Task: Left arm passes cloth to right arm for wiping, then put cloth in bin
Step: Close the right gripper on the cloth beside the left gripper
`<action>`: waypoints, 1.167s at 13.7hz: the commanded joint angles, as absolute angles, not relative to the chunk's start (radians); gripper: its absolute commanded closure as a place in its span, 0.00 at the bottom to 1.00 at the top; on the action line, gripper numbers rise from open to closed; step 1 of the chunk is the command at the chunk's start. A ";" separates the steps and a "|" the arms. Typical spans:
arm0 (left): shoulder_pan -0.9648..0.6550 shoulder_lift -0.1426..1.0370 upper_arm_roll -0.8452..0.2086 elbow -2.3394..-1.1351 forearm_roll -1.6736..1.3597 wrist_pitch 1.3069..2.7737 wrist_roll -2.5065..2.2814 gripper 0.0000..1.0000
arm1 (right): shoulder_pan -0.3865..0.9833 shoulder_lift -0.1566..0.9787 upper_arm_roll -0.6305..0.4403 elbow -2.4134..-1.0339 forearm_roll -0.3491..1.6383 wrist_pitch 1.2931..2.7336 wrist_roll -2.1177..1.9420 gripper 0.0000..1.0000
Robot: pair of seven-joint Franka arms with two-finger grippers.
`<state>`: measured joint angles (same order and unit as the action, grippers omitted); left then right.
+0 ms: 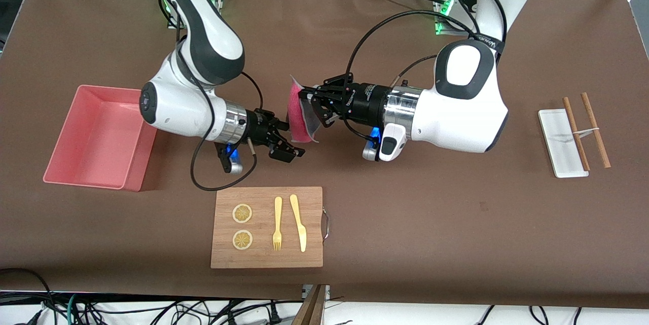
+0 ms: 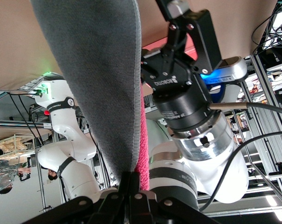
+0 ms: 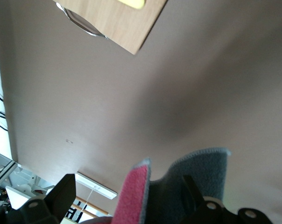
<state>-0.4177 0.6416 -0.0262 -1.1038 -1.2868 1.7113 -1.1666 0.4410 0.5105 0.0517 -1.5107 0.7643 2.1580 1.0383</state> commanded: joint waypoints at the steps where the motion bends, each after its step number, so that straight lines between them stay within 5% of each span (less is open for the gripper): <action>1: -0.408 0.629 -0.026 -1.101 -1.267 1.709 -1.186 1.00 | 0.462 0.540 0.052 -1.493 0.784 2.154 1.051 0.18; 4: -0.410 0.629 -0.025 -1.100 -1.264 1.709 -1.186 1.00 | 0.465 0.546 0.054 -1.491 0.793 2.154 1.040 0.93; 5: -0.410 0.629 -0.026 -1.100 -1.249 1.709 -1.186 1.00 | 0.465 0.546 0.054 -1.491 0.807 2.154 1.040 1.00; 11: -0.408 0.626 -0.028 -1.100 -1.243 1.709 -1.187 1.00 | 0.463 0.568 0.052 -1.491 0.840 2.163 1.057 1.00; 12: -0.408 0.626 -0.028 -1.100 -1.243 1.709 -1.187 0.92 | 0.463 0.569 0.052 -1.490 0.841 2.164 1.052 1.00; 13: -0.408 0.626 -0.028 -1.100 -1.243 1.709 -1.187 0.63 | 0.459 0.569 0.051 -1.489 0.841 2.164 1.045 1.00; 14: -0.410 0.626 -0.025 -1.100 -1.239 1.709 -1.186 0.01 | 0.453 0.569 0.048 -1.486 0.842 2.163 1.046 1.00; 16: -0.413 0.626 -0.028 -1.097 -1.195 1.710 -1.186 0.00 | 0.449 0.560 0.043 -1.486 0.835 2.151 1.043 1.00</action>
